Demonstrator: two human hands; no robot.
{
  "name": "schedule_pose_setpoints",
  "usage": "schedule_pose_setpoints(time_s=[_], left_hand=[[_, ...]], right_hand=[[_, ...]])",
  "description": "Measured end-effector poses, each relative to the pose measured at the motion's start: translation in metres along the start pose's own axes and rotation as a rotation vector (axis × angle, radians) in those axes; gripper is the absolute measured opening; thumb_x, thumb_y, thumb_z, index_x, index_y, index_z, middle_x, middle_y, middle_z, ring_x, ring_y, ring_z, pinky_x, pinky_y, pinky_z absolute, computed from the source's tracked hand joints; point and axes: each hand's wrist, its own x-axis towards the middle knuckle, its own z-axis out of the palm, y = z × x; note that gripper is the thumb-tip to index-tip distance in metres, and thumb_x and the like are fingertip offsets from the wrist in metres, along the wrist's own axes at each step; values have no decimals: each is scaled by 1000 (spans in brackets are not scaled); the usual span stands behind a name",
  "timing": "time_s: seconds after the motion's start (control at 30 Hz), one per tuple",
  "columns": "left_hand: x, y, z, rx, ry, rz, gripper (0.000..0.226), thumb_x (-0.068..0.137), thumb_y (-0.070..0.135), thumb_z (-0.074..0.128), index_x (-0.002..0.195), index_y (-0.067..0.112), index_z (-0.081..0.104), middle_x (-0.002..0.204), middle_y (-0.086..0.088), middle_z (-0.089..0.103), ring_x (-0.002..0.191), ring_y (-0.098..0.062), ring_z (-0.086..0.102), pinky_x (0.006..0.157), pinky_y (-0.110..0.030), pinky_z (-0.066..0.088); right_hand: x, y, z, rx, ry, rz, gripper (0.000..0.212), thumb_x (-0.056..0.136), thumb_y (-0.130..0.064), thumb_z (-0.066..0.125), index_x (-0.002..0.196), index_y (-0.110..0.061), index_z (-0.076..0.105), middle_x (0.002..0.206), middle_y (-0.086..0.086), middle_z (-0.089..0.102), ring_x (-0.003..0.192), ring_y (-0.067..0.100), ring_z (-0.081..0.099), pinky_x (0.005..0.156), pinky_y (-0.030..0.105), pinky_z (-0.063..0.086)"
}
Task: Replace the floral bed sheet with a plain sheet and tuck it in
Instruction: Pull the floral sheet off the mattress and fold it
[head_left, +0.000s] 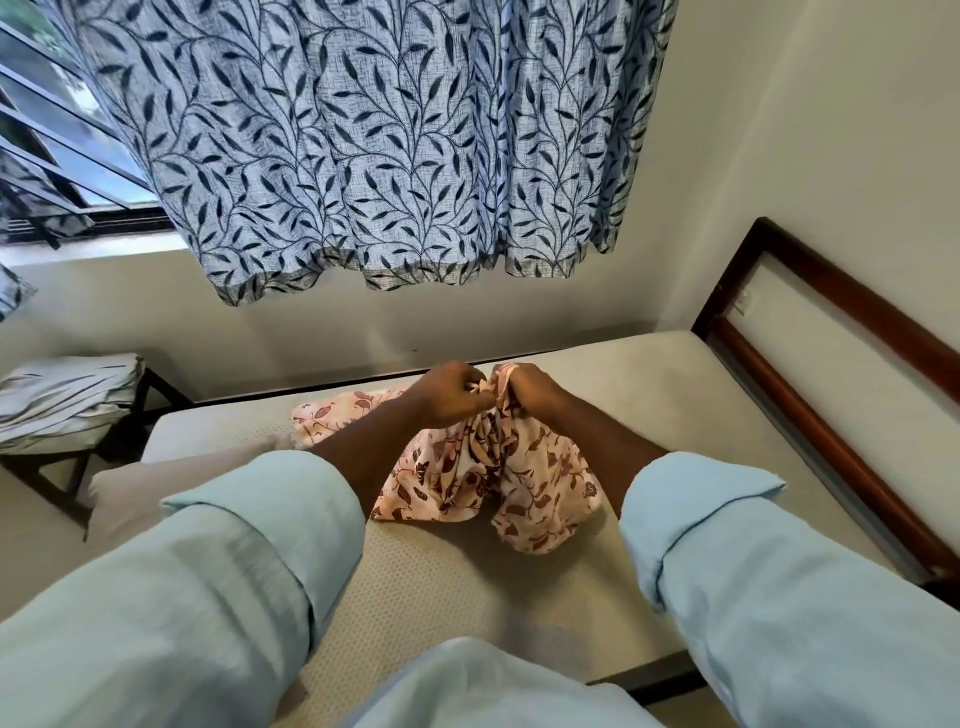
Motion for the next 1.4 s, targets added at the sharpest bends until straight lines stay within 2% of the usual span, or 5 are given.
schedule_pose_setpoints(time_s=[0.57, 0.87, 1.03, 1.17, 1.4], left_hand=[[-4, -7, -5, -207, 219, -70, 23, 95, 28, 59, 90, 14, 77, 89, 0, 72, 83, -15, 66, 70, -27, 53], [-2, -3, -24, -283, 203, -61, 37, 94, 29, 58, 75, 0, 70, 78, -24, 68, 63, -18, 56, 61, -30, 46], [-2, 1, -33, -188, 255, -75, 26, 94, 31, 59, 78, 18, 76, 77, 3, 72, 71, -11, 67, 58, -23, 49], [-10, -18, -38, -272, 363, -210, 29, 94, 34, 59, 81, 15, 77, 73, 2, 73, 62, -8, 69, 51, -19, 47], [-13, -24, -33, -352, 303, -272, 31, 94, 36, 59, 79, 14, 76, 75, -4, 74, 73, -20, 72, 69, -33, 58]], right_hand=[[-1, 45, -5, -570, 180, -96, 41, 93, -57, 56, 75, -21, 64, 69, -5, 61, 66, 20, 60, 58, 25, 38], [9, 23, -1, 42, 533, 94, 20, 86, -10, 55, 70, -17, 47, 69, -2, 51, 62, 18, 44, 54, 32, 32], [26, 24, -2, 354, 314, 281, 20, 87, -20, 48, 87, -14, 67, 94, 12, 73, 92, 33, 70, 78, 44, 57], [11, 37, -18, 719, 366, 420, 25, 93, -7, 38, 74, -14, 54, 66, 5, 57, 60, 22, 63, 52, 24, 32], [-5, 59, -14, 488, 124, 295, 32, 96, -35, 48, 103, -10, 67, 97, 9, 68, 78, 21, 64, 65, 29, 45]])
